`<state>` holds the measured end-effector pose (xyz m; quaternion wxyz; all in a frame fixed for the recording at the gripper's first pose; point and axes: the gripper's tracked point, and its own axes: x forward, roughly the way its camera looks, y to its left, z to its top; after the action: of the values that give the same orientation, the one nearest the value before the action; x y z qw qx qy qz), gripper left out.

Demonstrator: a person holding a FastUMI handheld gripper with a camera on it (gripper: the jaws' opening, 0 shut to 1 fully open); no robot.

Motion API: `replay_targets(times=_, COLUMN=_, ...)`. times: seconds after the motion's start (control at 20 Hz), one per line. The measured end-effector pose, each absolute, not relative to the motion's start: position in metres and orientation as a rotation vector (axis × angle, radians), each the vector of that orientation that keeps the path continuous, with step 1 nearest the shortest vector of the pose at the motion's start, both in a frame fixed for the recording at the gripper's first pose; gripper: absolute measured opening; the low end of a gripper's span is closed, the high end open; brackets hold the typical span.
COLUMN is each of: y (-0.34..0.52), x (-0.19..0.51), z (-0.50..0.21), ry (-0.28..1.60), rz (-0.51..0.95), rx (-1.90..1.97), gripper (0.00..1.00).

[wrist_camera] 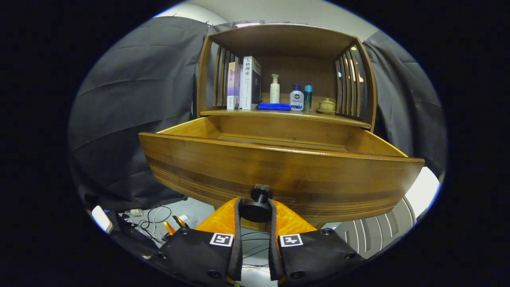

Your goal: Pull open the drawer, take out the items inside it, and place them on the countertop above the cabinet.

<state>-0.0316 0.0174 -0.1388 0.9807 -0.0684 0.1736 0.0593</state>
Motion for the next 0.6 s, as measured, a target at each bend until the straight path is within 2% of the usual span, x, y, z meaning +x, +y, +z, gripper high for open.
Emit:
replay_targets(times=0.1, y=0.018, x=-0.031, z=-0.138, ry=0.336, rz=0.119, rx=-0.153, gripper=0.28)
replay_targets(times=0.45, y=0.016, x=-0.038, z=-0.084, ry=0.141, rz=0.103, rx=-0.187, gripper=0.99)
replay_targets(times=0.6, y=0.027, x=-0.041, z=-0.056, ry=0.084, rz=0.139, rx=-0.141, gripper=0.99)
